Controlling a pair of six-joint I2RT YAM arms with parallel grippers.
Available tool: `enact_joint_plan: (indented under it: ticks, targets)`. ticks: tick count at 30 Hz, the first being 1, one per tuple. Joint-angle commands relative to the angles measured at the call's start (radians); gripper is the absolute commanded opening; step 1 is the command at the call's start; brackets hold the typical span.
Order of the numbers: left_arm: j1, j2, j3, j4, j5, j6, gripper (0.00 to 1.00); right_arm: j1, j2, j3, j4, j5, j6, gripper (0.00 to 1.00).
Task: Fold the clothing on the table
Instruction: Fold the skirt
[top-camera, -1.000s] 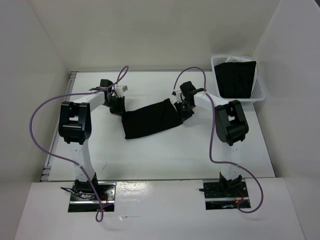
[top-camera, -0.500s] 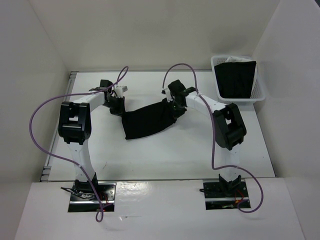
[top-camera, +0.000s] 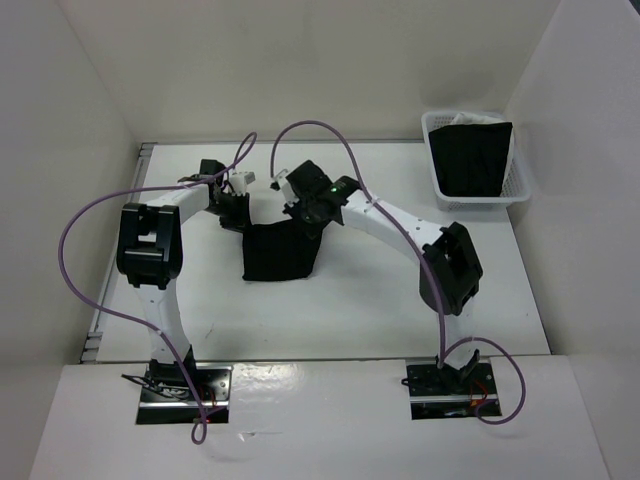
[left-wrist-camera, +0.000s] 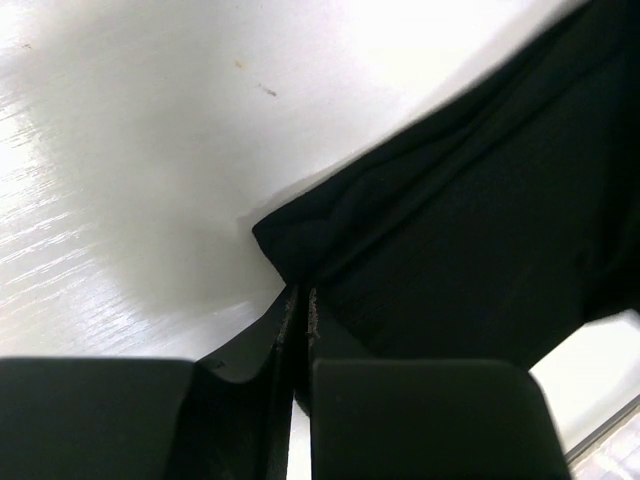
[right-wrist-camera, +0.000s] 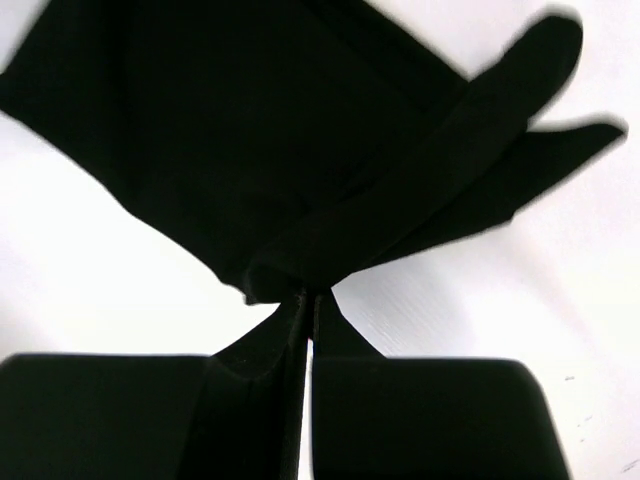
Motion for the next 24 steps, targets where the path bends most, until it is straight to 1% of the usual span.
enact_joint_plan:
  ticks: [1,7,13,18,24]
  targets:
    - [0.007,-0.001,-0.002,-0.003,0.039,0.006,0.03,0.069,0.000,0.089,-0.030,0.027,-0.014,0.00]
    - [0.007,-0.001,-0.002,-0.003,0.048,-0.004,0.03,0.154,0.084,0.208,-0.051,0.050,-0.014,0.00]
    - [0.007,-0.001,-0.002,0.006,0.066,-0.004,0.03,0.209,0.156,0.311,-0.080,0.050,-0.014,0.00]
    - [0.007,-0.001,-0.002,0.006,0.076,-0.004,0.03,0.253,0.216,0.356,-0.090,0.073,-0.014,0.00]
    - [0.007,-0.001,-0.011,0.006,0.085,-0.004,0.03,0.281,0.288,0.471,-0.112,0.073,-0.014,0.00]
